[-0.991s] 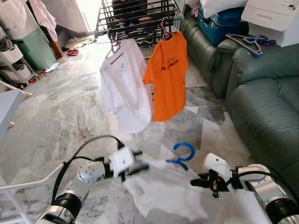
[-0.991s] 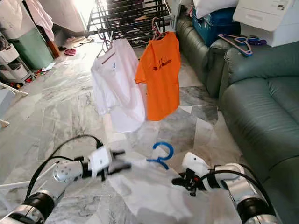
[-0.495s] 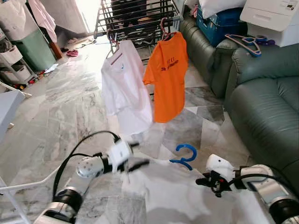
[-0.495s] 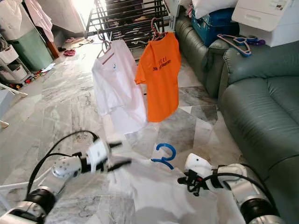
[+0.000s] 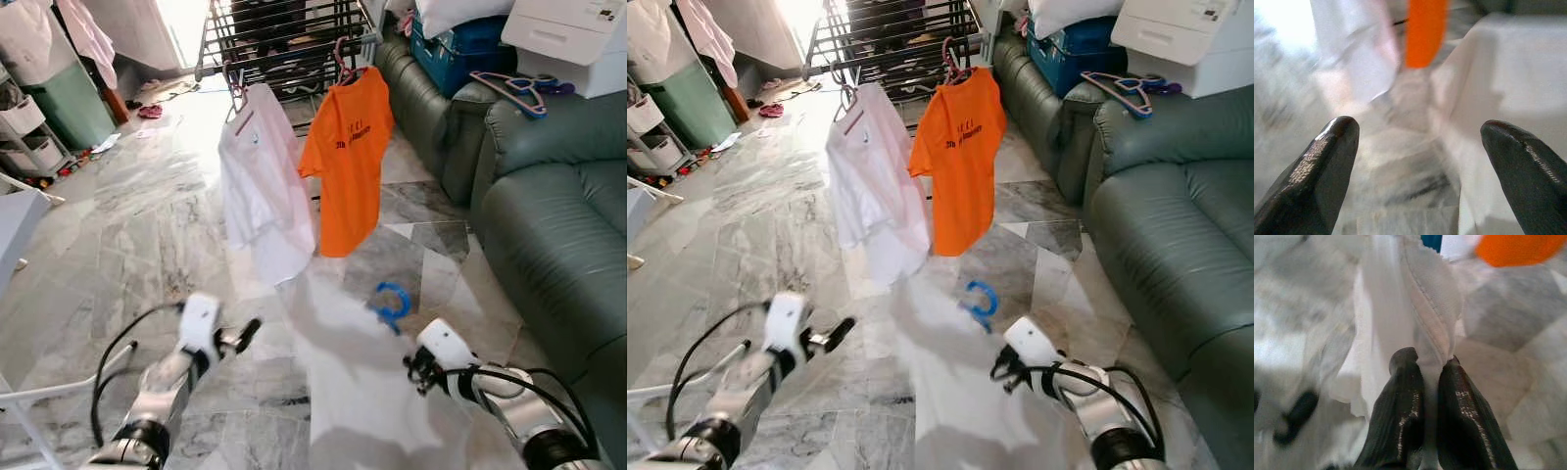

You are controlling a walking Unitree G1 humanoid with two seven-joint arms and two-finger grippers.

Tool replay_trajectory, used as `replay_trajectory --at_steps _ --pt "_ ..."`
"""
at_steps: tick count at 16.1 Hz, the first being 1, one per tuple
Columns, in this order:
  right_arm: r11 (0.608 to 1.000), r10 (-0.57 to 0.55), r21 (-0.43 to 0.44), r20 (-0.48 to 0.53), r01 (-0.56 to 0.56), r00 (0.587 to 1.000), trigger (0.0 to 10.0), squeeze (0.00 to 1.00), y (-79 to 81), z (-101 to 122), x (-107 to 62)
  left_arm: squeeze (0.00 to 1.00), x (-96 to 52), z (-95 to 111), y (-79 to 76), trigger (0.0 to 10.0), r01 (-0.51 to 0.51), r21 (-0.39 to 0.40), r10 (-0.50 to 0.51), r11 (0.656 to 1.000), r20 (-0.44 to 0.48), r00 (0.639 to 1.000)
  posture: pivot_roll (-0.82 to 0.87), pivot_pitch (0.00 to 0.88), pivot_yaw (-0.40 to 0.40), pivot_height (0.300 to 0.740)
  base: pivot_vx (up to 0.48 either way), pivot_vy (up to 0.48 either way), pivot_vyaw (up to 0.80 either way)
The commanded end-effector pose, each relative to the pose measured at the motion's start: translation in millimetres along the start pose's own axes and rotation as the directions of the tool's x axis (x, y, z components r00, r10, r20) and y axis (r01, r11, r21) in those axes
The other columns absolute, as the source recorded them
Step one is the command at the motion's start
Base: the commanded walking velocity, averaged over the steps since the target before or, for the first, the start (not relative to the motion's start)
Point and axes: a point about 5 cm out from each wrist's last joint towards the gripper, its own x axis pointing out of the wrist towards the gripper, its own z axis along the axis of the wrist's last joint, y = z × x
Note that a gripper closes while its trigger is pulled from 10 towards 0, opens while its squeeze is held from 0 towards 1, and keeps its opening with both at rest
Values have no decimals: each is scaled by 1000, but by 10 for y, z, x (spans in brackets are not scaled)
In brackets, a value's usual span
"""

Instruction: Hang hanger

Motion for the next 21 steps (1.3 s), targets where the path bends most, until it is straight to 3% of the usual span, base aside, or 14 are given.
replay_trajectory --at_steps 1,3,4,5,7,9,10,12,13,14,15,18,21 --pt "990 -104 101 47 99 993 0 0 -30 81 43 1000 -43 -79 85 10000 -92 -52 91 994 -30 995 -237 0 120 740 0 0 0" --pt "957 -204 220 36 191 978 0 0 -13 53 79 1000 -62 -153 66 10000 -121 -71 117 990 -53 992 -235 0 117 740 0 0 0" --pt "907 -302 310 9 284 953 0 0 -16 44 103 1000 -75 -232 49 10000 -159 -84 151 984 -96 984 -235 0 114 740 0 0 0" --pt "885 -341 337 1 320 940 0 0 -17 57 113 1000 -76 -253 38 10000 -177 -92 167 980 -107 980 -238 0 113 740 0 0 0" --pt "867 -399 333 19 371 917 0 0 19 142 137 1000 -63 -189 29 10000 -213 -28 211 977 -47 976 -245 0 109 740 0 0 0" --pt "847 -461 314 37 428 886 0 0 74 209 142 1000 -36 -134 -42 10000 -183 -67 184 981 8 983 -248 0 106 740 0 0 0" --pt "853 -470 277 39 442 882 0 0 107 211 140 0 -32 -112 -75 10000 -171 -40 173 984 33 984 -250 0 105 740 0 0 0" --pt "861 -461 263 47 434 886 78 0 200 198 140 0 -48 -116 -147 10000 -142 -14 142 990 73 987 -250 0 102 740 0 0 0" --pt "856 -465 268 24 443 885 2784 0 232 149 136 0 -73 -158 -185 10000 -123 14 122 992 77 990 -249 0 100 740 0 0 0" --pt "863 -456 249 12 439 890 9255 0 285 92 135 0 -119 -240 -198 10000 -124 50 121 991 62 991 -248 0 96 740 0 0 0" --pt "866 -450 242 -7 438 893 10000 0 317 44 134 0 -159 -322 -186 10000 -134 34 133 990 35 990 -249 0 97 740 0 0 0" --pt "834 -501 278 18 477 865 10000 0 293 66 74 0 -183 -298 -163 10000 -133 -13 133 991 73 988 -248 0 97 740 0 0 0" --pt "838 -526 261 157 479 836 10000 0 275 230 -39 0 -137 76 -156 10000 -104 -42 112 994 267 957 -248 0 100 740 260 0 0"
